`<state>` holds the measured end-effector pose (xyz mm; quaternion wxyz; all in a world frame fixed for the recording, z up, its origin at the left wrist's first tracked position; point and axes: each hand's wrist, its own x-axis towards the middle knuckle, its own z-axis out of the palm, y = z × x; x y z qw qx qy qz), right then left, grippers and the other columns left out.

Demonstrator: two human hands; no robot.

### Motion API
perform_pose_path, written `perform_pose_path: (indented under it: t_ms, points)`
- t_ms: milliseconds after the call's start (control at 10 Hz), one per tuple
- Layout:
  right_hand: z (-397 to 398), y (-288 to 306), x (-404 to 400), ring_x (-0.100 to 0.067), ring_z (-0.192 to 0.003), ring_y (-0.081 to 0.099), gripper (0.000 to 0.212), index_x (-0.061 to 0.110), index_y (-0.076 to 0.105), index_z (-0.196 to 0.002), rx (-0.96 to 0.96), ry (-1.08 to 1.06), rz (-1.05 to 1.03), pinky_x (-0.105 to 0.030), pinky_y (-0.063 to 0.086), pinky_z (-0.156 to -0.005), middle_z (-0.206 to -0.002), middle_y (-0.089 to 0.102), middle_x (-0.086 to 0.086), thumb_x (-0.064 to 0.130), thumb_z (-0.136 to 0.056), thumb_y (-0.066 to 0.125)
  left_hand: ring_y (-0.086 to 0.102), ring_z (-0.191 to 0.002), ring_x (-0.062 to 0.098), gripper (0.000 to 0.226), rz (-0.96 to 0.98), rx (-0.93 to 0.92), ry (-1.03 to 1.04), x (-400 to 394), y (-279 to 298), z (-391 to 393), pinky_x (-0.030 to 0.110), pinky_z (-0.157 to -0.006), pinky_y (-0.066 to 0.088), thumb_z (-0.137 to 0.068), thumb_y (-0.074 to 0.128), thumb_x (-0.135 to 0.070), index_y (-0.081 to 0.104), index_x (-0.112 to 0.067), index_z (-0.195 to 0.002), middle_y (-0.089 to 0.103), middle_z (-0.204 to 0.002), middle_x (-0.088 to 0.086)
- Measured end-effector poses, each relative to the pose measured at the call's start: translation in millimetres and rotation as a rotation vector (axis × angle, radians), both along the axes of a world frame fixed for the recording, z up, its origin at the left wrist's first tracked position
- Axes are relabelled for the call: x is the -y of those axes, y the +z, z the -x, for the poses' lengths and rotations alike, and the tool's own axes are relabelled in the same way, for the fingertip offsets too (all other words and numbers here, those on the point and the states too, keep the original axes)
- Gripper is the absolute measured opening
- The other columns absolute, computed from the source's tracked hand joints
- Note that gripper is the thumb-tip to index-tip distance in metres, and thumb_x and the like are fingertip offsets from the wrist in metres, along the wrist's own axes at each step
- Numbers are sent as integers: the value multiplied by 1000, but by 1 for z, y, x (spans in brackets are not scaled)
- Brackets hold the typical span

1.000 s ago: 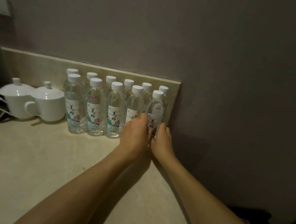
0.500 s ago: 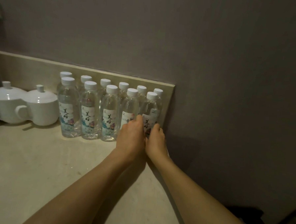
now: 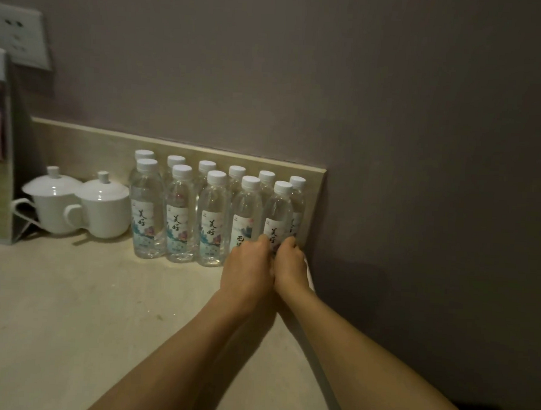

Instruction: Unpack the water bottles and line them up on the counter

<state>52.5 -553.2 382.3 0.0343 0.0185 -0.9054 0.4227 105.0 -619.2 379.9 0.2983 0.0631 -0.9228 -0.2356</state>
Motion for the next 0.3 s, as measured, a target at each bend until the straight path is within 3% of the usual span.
perform_pose_path:
  t_ms: [100, 200, 300]
  points:
    - [-11, 3, -7, -39, -122, 49, 41, 0, 41, -133, 32, 64, -40, -44, 41, -102, -136, 48, -24, 24, -100, 38, 65, -81, 23, 16, -47, -13, -13, 1, -3, -16, 37, -74, 56, -94, 54, -23, 63, -12, -100, 69, -91, 7]
    - [-30, 7, -17, -38, -123, 49, 56, 2, 39, -136, -28, 107, -132, -44, 43, -98, -137, 43, -20, 32, -93, 58, 67, -79, 19, 16, -73, 6, 8, 1, 2, -30, 35, -72, 57, -94, 55, -24, 66, -13, -98, 72, -88, 5]
    - [-45, 18, -27, -35, -119, 52, 52, 3, 46, -131, -130, 120, -121, -41, 45, -92, -133, 48, -17, 37, -93, 56, 67, -81, 21, 22, -91, -6, 39, -1, 15, -40, 37, -73, 56, -96, 50, -26, 67, -12, -99, 73, -90, 5]
